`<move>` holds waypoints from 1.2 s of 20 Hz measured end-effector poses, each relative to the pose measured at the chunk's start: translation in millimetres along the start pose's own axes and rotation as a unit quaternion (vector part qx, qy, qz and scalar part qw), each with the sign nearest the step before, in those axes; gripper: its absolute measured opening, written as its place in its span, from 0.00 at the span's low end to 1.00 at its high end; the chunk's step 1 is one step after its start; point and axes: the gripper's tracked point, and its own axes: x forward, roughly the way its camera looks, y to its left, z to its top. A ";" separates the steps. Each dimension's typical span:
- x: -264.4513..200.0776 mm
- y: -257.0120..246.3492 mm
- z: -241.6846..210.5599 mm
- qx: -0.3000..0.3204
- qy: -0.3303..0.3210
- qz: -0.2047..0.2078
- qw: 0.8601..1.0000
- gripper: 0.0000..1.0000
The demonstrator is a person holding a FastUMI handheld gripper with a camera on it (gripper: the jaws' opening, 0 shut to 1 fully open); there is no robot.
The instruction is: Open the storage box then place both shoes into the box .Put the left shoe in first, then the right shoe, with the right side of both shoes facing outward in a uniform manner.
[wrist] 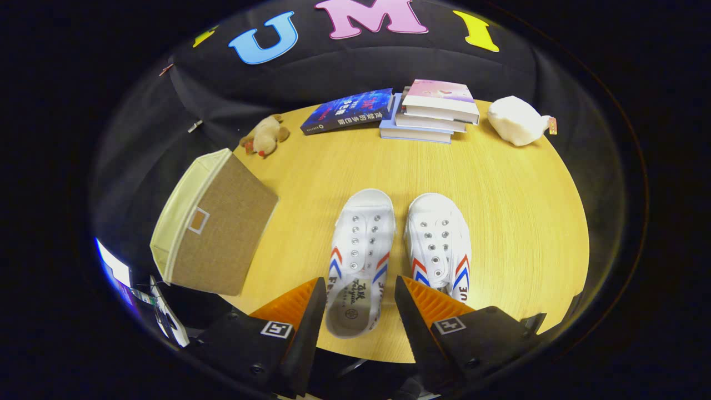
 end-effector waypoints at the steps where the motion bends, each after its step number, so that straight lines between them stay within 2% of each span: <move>1: 9.0 -4.1 -4.9 0.006 0.009 -0.002 1.000 0.76; 2: 13.5 -6.0 -8.1 0.011 0.016 -0.002 1.000 0.74; 3: 21.3 -8.8 -10.9 0.017 0.024 -0.004 1.000 0.69; 7: 48.4 -9.6 -19.3 0.042 0.050 0.006 0.998 0.69; 10: 64.2 -8.4 -13.6 0.087 0.060 0.013 0.994 0.63; 13: 73.8 -5.3 -16.2 0.090 0.082 0.022 0.992 0.55; 14: 74.2 -4.6 -17.0 0.091 0.084 0.024 0.992 0.52; 19: 67.2 -11.2 -15.4 0.104 0.088 0.032 0.990 0.12; 21: 62.6 -11.1 -10.7 0.107 0.072 0.027 0.991 0.07; 24: 47.2 0.7 -1.8 0.150 0.069 0.047 0.985 0.07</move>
